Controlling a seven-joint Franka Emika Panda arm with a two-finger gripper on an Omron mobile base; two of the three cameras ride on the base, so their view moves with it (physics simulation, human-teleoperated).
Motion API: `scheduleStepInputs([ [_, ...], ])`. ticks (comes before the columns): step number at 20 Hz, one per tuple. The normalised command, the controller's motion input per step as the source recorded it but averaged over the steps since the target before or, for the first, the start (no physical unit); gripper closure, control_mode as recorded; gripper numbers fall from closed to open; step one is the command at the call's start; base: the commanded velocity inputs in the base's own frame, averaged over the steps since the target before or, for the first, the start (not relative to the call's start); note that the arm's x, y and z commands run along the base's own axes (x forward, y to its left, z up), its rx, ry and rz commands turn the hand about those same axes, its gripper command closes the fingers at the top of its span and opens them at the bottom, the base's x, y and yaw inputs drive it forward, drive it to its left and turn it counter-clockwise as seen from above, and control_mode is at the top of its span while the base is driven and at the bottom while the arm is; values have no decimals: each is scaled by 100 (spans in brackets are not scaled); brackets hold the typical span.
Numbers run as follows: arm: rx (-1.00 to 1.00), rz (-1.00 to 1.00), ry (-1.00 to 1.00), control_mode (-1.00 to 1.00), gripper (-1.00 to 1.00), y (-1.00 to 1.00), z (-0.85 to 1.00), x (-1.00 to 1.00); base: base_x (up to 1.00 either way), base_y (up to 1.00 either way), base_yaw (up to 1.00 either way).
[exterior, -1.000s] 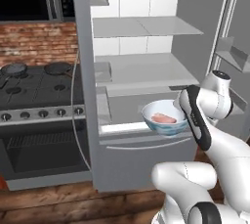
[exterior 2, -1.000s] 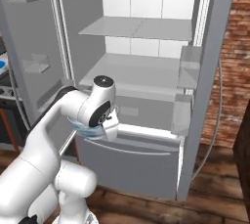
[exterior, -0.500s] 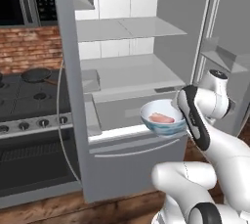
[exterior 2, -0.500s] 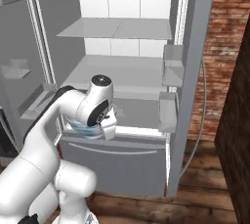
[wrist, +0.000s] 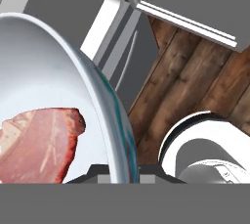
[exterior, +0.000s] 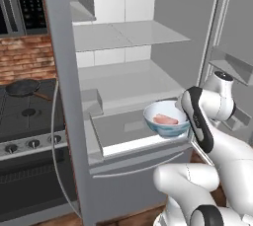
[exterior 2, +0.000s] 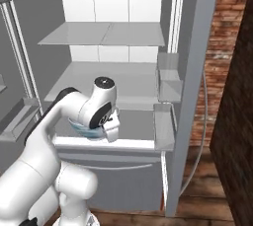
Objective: Place one of the steaks on the plate and the other in the bowl. Then place the bowl in the fridge.
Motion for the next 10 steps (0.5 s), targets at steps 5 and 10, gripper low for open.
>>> scheduleStepInputs([
  [5, 0, 0, 0, 100, 100, 0, 0, 0, 61, -8, 1],
  [10, 0, 0, 0, 100, 100, 0, 0, 0, 20, -16, 2],
])
